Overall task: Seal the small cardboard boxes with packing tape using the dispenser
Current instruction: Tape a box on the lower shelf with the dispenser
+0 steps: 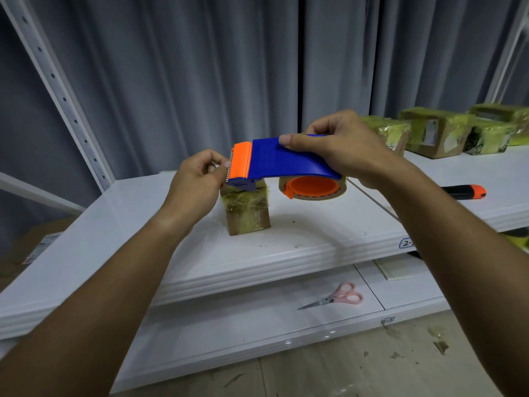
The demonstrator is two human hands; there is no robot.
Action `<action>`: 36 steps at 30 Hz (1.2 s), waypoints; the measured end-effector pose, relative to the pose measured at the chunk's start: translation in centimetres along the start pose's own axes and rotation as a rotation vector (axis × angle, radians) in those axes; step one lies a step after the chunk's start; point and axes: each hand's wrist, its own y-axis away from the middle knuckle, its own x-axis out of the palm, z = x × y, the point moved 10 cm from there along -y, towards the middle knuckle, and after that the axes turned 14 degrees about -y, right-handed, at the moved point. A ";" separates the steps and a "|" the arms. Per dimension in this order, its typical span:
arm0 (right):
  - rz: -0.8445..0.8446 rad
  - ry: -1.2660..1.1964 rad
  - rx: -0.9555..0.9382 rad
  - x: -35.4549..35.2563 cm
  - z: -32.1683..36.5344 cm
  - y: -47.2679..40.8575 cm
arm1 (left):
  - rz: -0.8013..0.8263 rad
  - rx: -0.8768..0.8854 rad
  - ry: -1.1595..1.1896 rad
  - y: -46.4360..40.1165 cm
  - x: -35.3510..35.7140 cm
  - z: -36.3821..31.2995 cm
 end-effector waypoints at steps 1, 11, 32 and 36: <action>-0.001 0.001 -0.001 -0.1 0.0 0.0 | -0.010 -0.001 0.004 0.0 -0.2 0.1; 0.030 0.045 0.024 -0.9 -0.5 -0.3 | -0.030 -0.016 0.030 -0.1 0.1 0.5; -0.038 0.197 0.064 -3.7 -2.4 -0.1 | 0.051 -0.054 -0.162 0.6 0.9 4.6; -0.047 0.198 0.054 -3.6 -2.6 -0.3 | 0.045 -0.050 -0.193 0.5 0.7 4.4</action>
